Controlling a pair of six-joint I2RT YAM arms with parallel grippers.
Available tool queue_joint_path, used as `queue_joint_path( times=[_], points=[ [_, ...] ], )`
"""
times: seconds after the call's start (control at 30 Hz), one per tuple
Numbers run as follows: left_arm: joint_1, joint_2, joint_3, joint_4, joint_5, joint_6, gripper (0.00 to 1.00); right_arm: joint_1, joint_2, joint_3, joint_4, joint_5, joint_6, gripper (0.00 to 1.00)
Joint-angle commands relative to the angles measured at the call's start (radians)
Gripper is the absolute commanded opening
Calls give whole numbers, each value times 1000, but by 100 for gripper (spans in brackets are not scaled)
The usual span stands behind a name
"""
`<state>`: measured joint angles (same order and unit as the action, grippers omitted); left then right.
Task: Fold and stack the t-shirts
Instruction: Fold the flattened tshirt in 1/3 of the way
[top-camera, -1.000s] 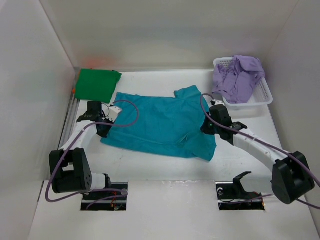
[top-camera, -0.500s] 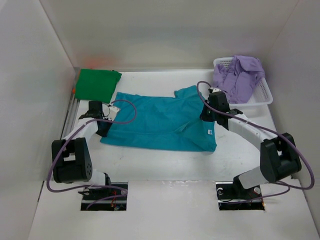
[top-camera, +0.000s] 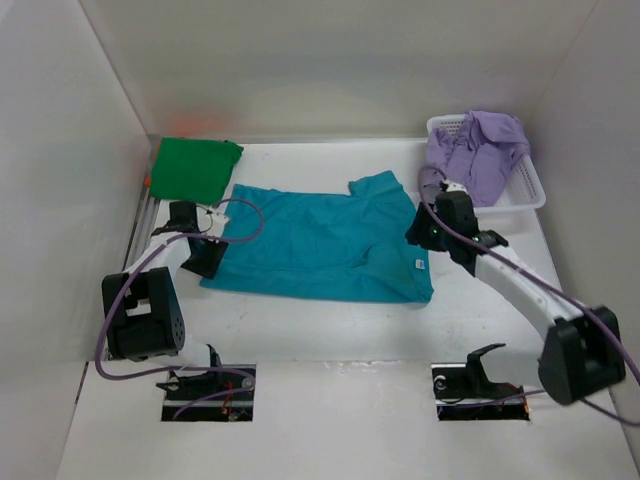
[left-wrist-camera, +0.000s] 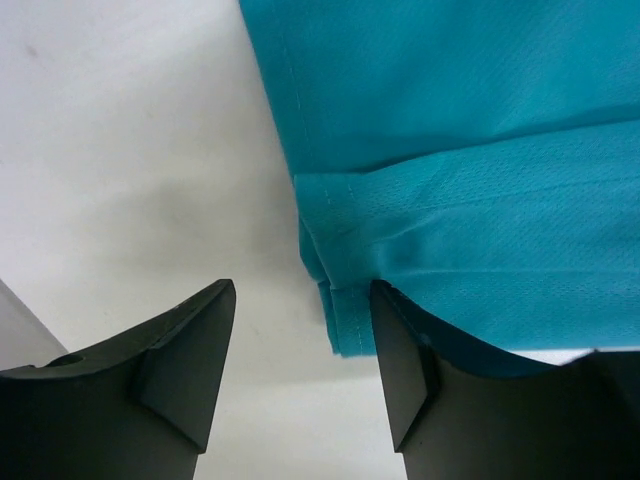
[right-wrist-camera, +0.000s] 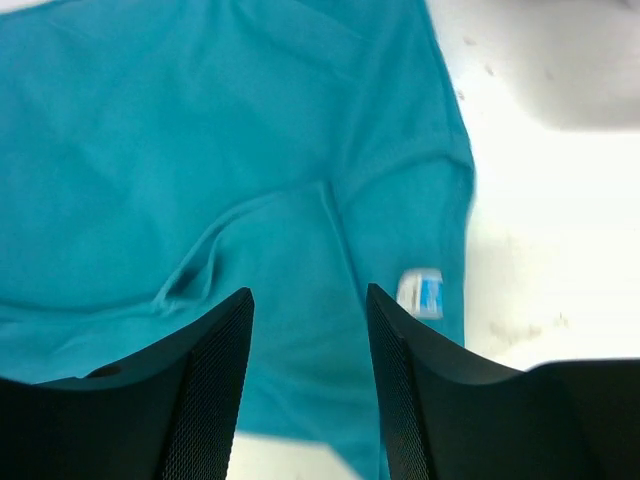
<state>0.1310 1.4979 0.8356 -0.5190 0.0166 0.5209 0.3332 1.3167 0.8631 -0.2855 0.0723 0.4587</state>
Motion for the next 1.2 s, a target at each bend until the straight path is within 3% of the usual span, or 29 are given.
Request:
queue_joint_path(
  times=[0.0, 0.13, 0.33, 0.43, 0.57, 0.67, 0.77, 0.8, 0.83, 0.9, 1.17],
  points=[
    [14, -36, 30, -78, 69, -13, 55, -1, -146, -102, -134, 37, 142, 54],
    [6, 34, 33, -79, 75, -28, 55, 52, -203, -217, -216, -2, 234, 59],
    [6, 131, 68, -85, 82, -53, 48, 71, -243, -317, -172, -52, 311, 58],
    [-3, 151, 69, -85, 86, -55, 37, 71, -214, -332, -129, -71, 314, 45],
    [-9, 150, 57, -76, 85, -55, 17, 53, -189, -331, -95, -82, 301, 16],
    [-9, 142, 45, -69, 80, -55, 10, 51, -201, -320, -99, -66, 294, 7],
    [-9, 136, 36, -65, 75, -53, 8, 43, -229, -312, -112, -51, 282, 7],
    [-11, 134, 34, -65, 75, -53, 8, 40, -240, -309, -113, -48, 273, 13],
    [-11, 133, 34, -64, 75, -53, 8, 40, -247, -308, -112, -49, 265, 24],
    [-12, 131, 34, -64, 75, -53, 8, 39, -260, -303, -104, -66, 253, 33],
    [-12, 136, 34, -62, 75, -55, 8, 57, -202, -289, -84, -74, 252, 23]
  ],
)
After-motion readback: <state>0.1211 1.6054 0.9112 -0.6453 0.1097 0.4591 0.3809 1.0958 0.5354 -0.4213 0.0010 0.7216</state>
